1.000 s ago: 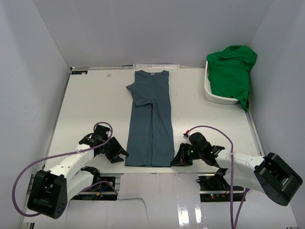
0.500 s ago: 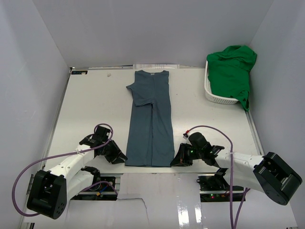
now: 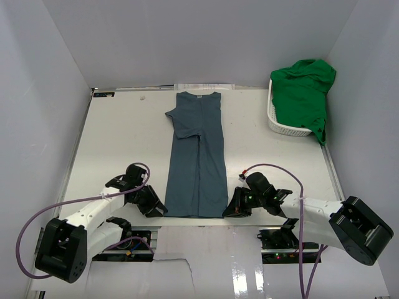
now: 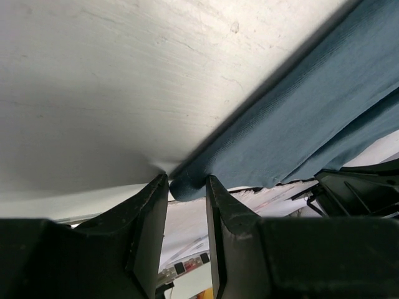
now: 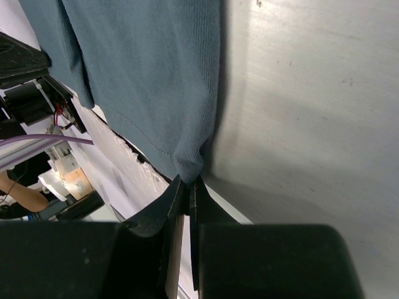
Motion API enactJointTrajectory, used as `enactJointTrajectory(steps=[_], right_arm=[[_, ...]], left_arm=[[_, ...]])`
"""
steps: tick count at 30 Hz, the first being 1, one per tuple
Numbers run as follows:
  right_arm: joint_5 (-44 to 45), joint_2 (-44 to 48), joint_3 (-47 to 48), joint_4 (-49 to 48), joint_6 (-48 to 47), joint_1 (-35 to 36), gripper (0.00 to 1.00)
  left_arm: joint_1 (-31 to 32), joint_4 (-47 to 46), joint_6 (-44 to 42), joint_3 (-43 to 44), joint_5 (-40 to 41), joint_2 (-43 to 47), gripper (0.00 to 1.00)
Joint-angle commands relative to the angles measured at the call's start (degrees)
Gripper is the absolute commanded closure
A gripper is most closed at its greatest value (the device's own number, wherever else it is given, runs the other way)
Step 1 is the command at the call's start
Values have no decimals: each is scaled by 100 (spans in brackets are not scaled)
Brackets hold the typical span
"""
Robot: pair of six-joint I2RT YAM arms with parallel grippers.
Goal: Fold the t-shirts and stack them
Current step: Grab the bottom of the folded rectangular tshirt with both arms
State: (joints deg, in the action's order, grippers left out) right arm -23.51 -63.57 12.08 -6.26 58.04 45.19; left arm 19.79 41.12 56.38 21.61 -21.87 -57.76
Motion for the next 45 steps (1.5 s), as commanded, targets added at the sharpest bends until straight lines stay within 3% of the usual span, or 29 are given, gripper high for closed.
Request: enactJointTrajectory(steps=[1, 4, 7, 8, 23, 45], right_arm=[[-66, -59, 163, -147, -65, 43, 92], [-75, -85, 163, -173, -74, 51, 92], [-84, -103, 163, -174, -65, 51, 92], [-93, -129, 172, -174, -65, 43, 92], [-242, -305, 515, 196, -311, 87, 92], [-243, 275, 946, 978, -504, 95, 92]], left_arm=[[112, -16, -75, 81, -37, -69, 59], [200, -201, -57, -42, -116, -183, 63], [218, -447, 4, -235, -265, -262, 98], [218, -491, 31, -262, -318, -288, 100], [359, -535, 13, 107, -274, -509, 100], [411, -201, -127, 775, -441, -552, 100]])
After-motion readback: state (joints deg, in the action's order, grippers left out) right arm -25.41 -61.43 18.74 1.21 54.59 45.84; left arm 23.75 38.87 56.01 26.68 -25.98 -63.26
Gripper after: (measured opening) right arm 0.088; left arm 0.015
